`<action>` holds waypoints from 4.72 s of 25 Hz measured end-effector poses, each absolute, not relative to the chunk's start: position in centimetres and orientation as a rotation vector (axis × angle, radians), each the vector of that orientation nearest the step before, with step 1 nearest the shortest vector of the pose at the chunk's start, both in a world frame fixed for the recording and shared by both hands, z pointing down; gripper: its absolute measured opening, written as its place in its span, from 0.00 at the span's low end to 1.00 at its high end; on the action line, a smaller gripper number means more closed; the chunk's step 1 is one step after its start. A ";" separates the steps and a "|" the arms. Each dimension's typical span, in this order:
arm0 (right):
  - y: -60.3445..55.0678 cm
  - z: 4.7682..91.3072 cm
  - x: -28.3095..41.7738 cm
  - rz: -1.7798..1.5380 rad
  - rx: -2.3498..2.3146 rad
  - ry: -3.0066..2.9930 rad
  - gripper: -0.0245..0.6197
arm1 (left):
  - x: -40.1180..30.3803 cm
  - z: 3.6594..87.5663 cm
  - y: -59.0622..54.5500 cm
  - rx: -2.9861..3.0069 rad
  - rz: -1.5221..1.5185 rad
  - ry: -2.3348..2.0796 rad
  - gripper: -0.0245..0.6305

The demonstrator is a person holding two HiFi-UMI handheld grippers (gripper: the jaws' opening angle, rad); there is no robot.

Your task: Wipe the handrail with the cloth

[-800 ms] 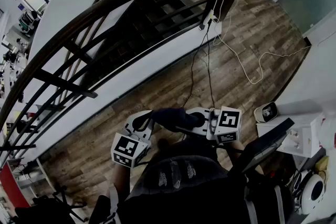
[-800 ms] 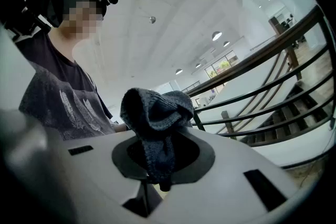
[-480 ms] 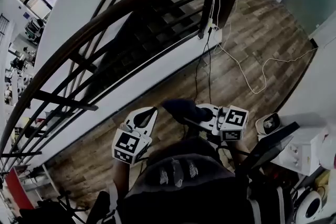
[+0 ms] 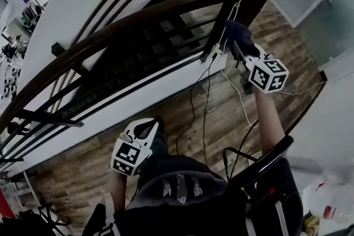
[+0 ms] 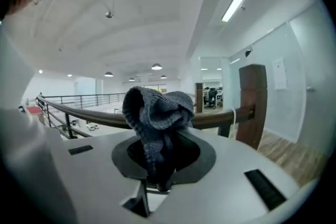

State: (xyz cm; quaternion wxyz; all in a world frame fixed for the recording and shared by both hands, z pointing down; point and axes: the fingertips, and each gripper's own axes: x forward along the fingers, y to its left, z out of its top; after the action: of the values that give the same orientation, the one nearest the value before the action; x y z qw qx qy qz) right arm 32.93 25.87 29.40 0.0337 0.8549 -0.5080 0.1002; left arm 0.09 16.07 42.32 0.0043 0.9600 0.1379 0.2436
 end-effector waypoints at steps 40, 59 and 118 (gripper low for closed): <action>-9.5 34.9 37.0 0.260 1.780 -1.662 0.11 | 5.2 42.6 -2.6 2.864 0.770 -0.256 0.05; -38.6 34.5 -9.5 -0.011 1.158 -1.982 0.11 | -20.4 44.5 -17.5 2.685 0.742 -0.567 0.05; -52.2 57.2 -34.8 -0.243 0.661 -1.845 0.11 | -40.5 55.0 -25.1 2.275 0.728 -1.022 0.05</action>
State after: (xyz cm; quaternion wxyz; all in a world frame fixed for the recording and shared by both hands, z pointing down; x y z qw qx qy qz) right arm -34.82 -52.23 57.18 0.5508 0.2795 -0.7797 -0.1028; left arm -40.46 -25.14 54.97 0.2682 0.8435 -0.3790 0.2701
